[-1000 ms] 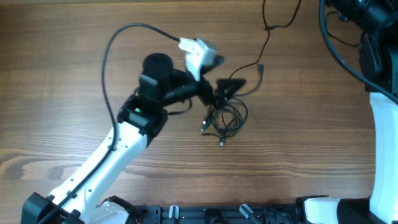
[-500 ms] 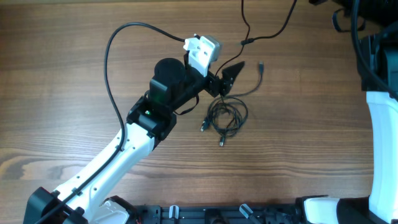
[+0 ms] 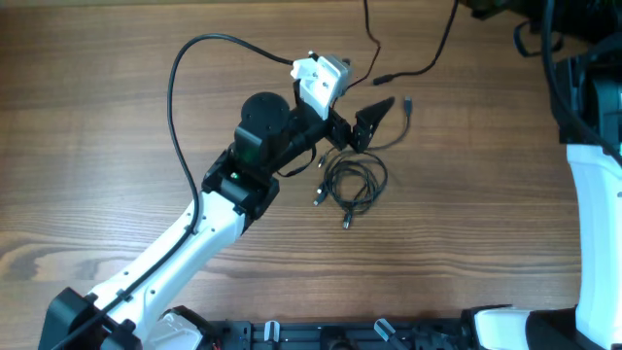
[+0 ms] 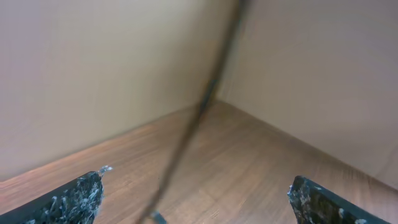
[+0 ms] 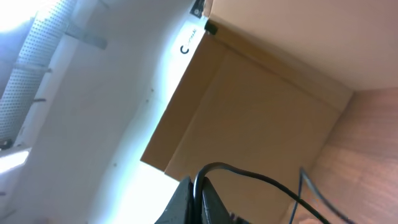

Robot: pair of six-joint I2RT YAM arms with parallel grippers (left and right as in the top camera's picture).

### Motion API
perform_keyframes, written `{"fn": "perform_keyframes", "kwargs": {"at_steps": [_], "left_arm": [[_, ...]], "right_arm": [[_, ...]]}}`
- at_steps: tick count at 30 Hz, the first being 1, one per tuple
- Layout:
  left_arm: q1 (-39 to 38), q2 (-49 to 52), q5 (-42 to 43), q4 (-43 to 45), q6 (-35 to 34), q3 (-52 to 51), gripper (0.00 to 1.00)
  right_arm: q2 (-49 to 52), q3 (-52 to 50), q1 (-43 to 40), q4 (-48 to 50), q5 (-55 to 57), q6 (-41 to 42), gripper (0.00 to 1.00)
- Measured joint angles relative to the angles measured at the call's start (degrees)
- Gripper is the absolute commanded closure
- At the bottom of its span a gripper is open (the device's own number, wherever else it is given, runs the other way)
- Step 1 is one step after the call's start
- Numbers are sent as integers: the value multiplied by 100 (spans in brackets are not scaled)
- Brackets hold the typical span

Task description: Untangle cables

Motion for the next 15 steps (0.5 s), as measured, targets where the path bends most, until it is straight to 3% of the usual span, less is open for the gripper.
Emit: {"fn": "perform_keyframes", "kwargs": {"at_steps": [3, 6, 10, 11, 12, 15], "left_arm": [[0, 162, -319, 151, 0, 0, 0], [2, 219, -463, 428, 0, 0, 13], [2, 236, -538, 570, -15, 0, 67], [2, 243, -535, 570, -63, 0, 89], [2, 264, -535, 573, -140, 0, 96], [2, 295, -533, 581, -262, 0, 96]], "right_arm": [[0, 0, 42, 0, -98, 22, 96], [0, 0, 42, 2, -168, 90, 96], [0, 0, 76, 9, -195, 140, 96], [0, 0, 105, 11, -205, 149, 96], [0, 0, 136, 13, -208, 151, 96], [0, 0, 149, 9, -236, 151, 96]]}}
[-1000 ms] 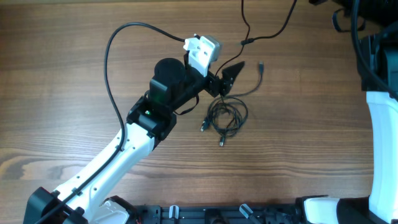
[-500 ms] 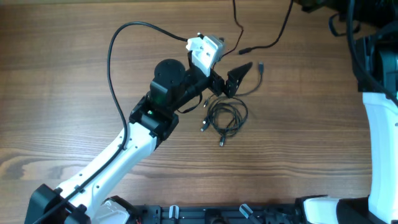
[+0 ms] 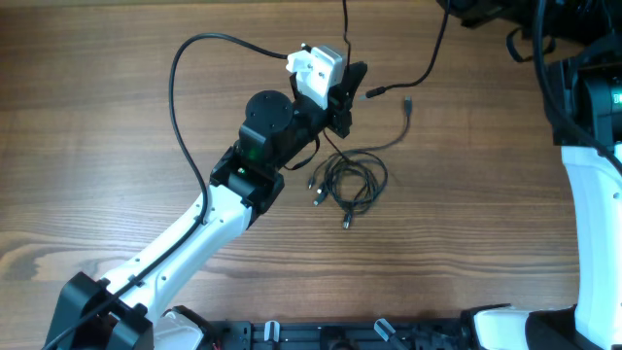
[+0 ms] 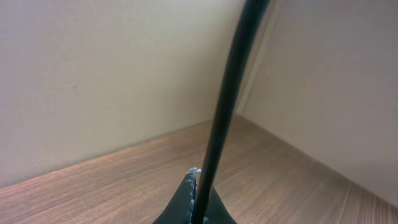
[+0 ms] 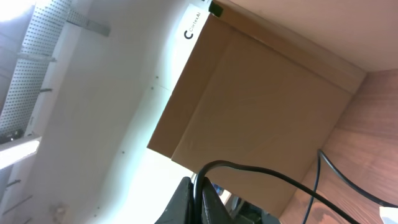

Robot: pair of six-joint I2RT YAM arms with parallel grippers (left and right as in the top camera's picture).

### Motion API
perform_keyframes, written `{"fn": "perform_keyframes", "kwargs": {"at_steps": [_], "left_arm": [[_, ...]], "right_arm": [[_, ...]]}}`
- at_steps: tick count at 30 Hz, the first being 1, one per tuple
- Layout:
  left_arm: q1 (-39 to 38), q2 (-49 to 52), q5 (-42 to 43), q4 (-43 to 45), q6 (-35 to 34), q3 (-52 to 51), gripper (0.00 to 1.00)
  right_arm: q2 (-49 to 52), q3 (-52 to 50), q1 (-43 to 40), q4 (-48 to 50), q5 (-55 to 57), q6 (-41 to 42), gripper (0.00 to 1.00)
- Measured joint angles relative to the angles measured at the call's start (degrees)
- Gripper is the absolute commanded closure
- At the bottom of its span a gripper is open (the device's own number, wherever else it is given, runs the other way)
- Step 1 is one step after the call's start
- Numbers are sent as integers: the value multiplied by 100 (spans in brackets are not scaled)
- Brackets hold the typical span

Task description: Untangle cables

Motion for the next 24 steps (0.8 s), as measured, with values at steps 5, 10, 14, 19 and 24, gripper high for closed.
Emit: {"fn": "perform_keyframes", "kwargs": {"at_steps": [5, 10, 14, 19, 24], "left_arm": [[7, 0, 2, 9, -192, 0, 96], [146, -61, 2, 15, -678, -7, 96], [151, -732, 9, 599, -846, -13, 96], [151, -1283, -87, 2352, -883, 9, 96], [280, -1311, -1600, 2417, -496, 22, 96]], "right_arm": [[0, 0, -7, -85, -13, -570, 96], [7, 66, -542, -2275, 903, -2612, 50], [70, 52, -1228, -4315, 3112, -3622, 29], [267, 52, -1276, -5556, 4592, -4350, 23], [636, 31, -1276, -6299, 4944, -4572, 23]]}}
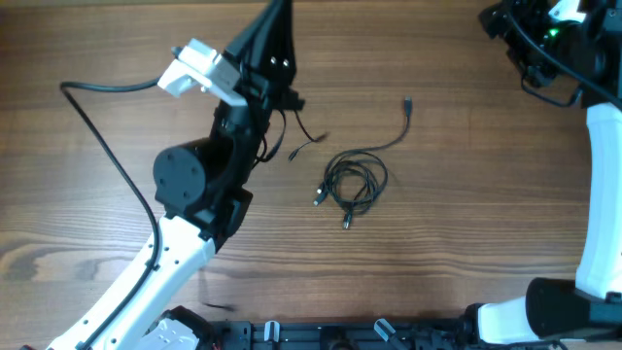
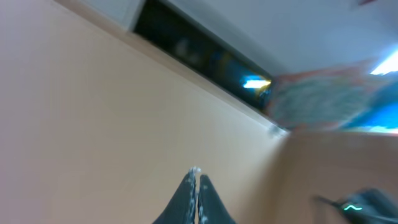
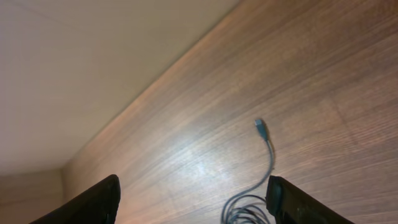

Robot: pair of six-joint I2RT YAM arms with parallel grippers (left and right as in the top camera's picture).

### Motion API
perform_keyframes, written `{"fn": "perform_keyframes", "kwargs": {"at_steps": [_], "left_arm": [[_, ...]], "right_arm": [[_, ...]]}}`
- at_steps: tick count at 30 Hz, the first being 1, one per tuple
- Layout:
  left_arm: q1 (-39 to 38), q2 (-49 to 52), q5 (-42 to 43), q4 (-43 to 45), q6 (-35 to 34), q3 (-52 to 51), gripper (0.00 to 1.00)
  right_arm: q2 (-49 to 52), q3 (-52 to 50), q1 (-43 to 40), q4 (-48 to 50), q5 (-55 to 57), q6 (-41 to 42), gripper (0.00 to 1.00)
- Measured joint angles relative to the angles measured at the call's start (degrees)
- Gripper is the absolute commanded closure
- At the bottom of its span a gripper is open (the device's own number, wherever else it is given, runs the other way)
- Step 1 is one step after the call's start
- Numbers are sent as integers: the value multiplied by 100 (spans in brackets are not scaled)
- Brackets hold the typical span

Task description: Untangle cables

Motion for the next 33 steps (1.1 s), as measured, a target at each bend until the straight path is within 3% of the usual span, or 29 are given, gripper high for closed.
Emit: {"fn": "perform_keyframes", "kwargs": {"at_steps": [5, 11, 12, 13, 14, 15, 16, 18, 20, 25, 27, 29, 32, 33], "left_arm": [[1088, 125, -590, -398, 334, 2, 96], [2258, 844, -933, -2127, 800, 70, 96], [2481, 1106, -1008, -2299, 852, 72, 91], [2861, 1499, -1113, -2570, 916, 72, 70], [3171, 1818, -1207, -2780, 960, 63, 64], [3403, 2026, -1202, -3239, 977, 85, 50], [3560, 2194, -1204, -3480, 988, 85, 46], [3790, 2557, -1213, -4175, 1034, 72, 53], [3799, 2612, -1222, -4854, 1040, 72, 50], [3792, 2618, -1060, -6717, 953, 96, 32], [3792, 2621, -717, -7095, 723, 87, 11], [3792, 2621, -214, -7123, 560, 85, 9], [3773, 2623, 1502, -6581, 352, 74, 10], [3746, 2623, 1646, -6454, 243, 74, 11]], "right_arm": [[107, -278, 11, -22, 22, -68, 23], [111, -291, 232, -20, 20, -68, 23], [114, -291, 267, -24, 20, -70, 23], [114, -291, 319, -24, 22, -70, 22], [114, -291, 350, -22, 20, -70, 22], [114, -293, 409, -20, 20, -79, 22], [114, -293, 479, 24, 20, -94, 22], [118, -295, 605, 103, 20, -111, 22], [118, -302, 656, 111, 20, -133, 22], [118, -321, 769, 116, 20, -219, 20], [118, -321, 817, 122, 20, -221, 15], [118, -321, 905, 118, 22, -251, 14], [118, -321, 1104, 109, 20, -393, 14], [118, -321, 1189, 114, 20, -446, 12]]}}
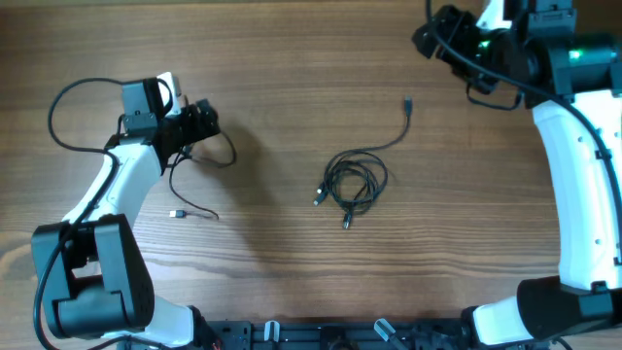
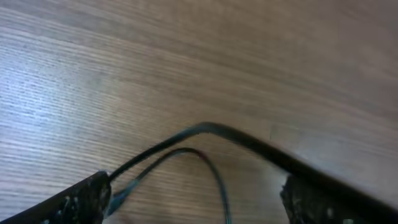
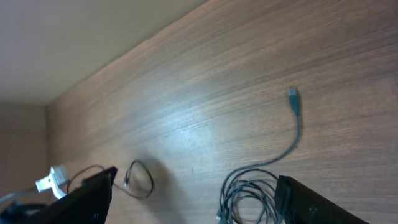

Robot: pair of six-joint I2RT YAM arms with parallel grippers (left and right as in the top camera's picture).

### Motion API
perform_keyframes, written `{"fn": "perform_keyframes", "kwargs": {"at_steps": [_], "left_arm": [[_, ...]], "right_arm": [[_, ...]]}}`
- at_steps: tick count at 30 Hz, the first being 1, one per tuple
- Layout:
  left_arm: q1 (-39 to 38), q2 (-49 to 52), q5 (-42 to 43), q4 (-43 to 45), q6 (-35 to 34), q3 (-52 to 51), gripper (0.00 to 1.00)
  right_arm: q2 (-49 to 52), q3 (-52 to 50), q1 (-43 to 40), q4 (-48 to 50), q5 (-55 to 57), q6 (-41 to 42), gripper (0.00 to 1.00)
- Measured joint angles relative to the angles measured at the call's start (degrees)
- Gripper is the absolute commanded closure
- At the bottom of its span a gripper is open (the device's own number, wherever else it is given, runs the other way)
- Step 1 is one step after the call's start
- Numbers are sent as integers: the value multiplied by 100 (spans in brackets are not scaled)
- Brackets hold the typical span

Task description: Untangle cables

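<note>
A coiled bundle of black cable (image 1: 355, 182) lies mid-table, its tail ending in a plug (image 1: 408, 101). A separate thin black cable (image 1: 233, 154) lies at the left, looping down to a small plug (image 1: 179, 214). My left gripper (image 1: 202, 121) is open low over that cable; in the left wrist view the cable (image 2: 205, 129) runs across the wood between the fingers (image 2: 81, 200). My right gripper (image 1: 428, 37) is open at the far right, high up, nothing in it. The right wrist view shows the coil (image 3: 249, 193) and the separate cable's loop (image 3: 140, 179).
The left arm's own black lead (image 1: 58, 107) arcs over the table at the far left. The right arm (image 1: 573, 146) runs down the right edge. A black rail (image 1: 321, 335) lines the front edge of the wooden table (image 1: 292, 58).
My left gripper was shut and raised left of the coil with the thin cable hanging from it. Now it is open, low at the far left, and the cable lies on the table there.
First my right gripper held a cable up behind the coil, my left gripper open around it. Then the left was shut on it. Later the right was open and the left held the cable raised. Now it lies at the left, apart from the coil.
</note>
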Motion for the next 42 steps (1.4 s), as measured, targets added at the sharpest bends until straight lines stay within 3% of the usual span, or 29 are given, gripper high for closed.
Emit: {"fn": "perform_keyframes", "kwargs": {"at_steps": [4, 6, 11, 16, 19, 21, 32, 42], "left_arm": [[-94, 7, -1923, -391, -1062, 0, 11], [-68, 7, -2022, -372, -1307, 0, 13], [-57, 11, -1757, -133, -2068, 0, 19], [-57, 11, -1202, -155, -2732, 0, 19], [-15, 11, -1099, -105, -3226, 0, 19], [94, 11, -1005, -48, -3381, 0, 18], [780, 15, 728, 11, -3934, 0, 18], [776, 15, 1040, 11, -4044, 0, 16]], "right_arm": [[0, -2, 358, -2, -26, -105, 1], [2, -2, 568, 7, -57, -452, 2], [339, -66, 1707, 105, -511, -1856, 2], [1086, -474, 2511, 592, -1370, -3300, 3], [1355, -494, 3036, 848, -1711, -3829, 15], [1423, -494, 3386, 1071, -1794, -4155, 14], [1519, -1993, 3967, 3993, -2435, -4087, 8], [1585, -2411, 4636, 4988, -2352, -4291, 13]]}}
